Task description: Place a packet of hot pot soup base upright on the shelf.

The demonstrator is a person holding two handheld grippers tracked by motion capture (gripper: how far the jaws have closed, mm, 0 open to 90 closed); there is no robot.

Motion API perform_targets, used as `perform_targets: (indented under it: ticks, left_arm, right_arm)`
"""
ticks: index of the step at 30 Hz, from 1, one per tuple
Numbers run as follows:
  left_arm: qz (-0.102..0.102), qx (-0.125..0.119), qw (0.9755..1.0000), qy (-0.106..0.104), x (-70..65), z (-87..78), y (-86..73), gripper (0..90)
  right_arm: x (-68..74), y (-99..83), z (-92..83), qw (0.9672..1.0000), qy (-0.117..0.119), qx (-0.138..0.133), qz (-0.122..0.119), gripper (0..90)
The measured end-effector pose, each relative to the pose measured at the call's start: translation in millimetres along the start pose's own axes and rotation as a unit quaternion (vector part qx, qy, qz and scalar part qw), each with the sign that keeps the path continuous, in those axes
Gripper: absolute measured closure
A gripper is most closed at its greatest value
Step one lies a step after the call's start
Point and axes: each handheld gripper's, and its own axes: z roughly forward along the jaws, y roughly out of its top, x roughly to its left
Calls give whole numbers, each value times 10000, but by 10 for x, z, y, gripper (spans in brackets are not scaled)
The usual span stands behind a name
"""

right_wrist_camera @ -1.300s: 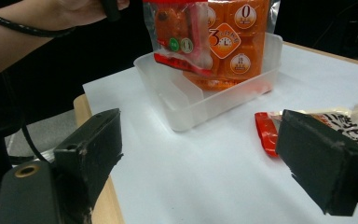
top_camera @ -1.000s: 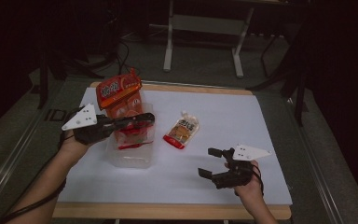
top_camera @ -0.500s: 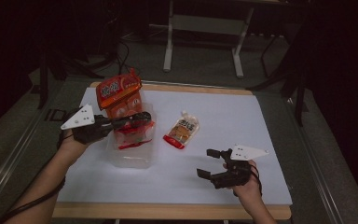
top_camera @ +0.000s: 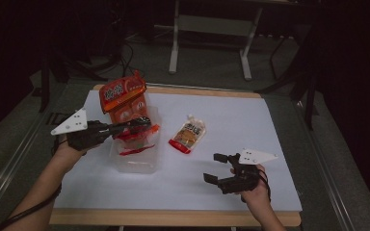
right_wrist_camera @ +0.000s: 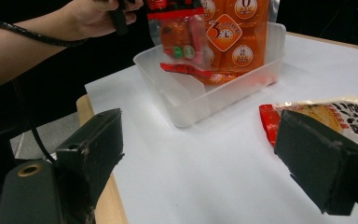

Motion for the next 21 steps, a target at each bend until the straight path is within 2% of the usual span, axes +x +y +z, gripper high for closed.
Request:
perform_targets:
  ticks: [4,7,9,10,12,15,17,19,21]
  left_arm:
    - [61,-13,9999,-91,-15,-60,-8,867]
    - [42,-183,9996,-208,-17,-93,-17,867]
    - [139,-109,9996,-234,-38,-89,-8,866]
    - [97,-124,9995,-284,-40,-87,-10,867]
    - [139,-93,9994,-297,-46,-85,-11,866]
    - [97,-129,9991,-398,-45,-100,-13,866]
    - [148,-231,9988,-405,-63,-124,-1,867]
    - [217,-156,9988,-401,-81,-134,16,867]
    - [192,-80,9985,-512,-81,-127,7,868]
  right_arm:
    - [-1,3,9,10000,20,-3,26,155]
    - [-1,3,18,10000,34,0,40,155]
    - [-2,2,19,10000,43,-3,47,155]
    - [-5,0,19,10000,39,-1,50,155]
    - [-12,-2,19,10000,42,-11,78,170]
    - [-25,-5,14,9999,52,-39,120,176]
    - [-27,-6,11,9999,46,-36,134,176]
    - [-28,-8,10,9999,34,-38,128,176]
    - [-35,-11,17,9999,47,-29,145,176]
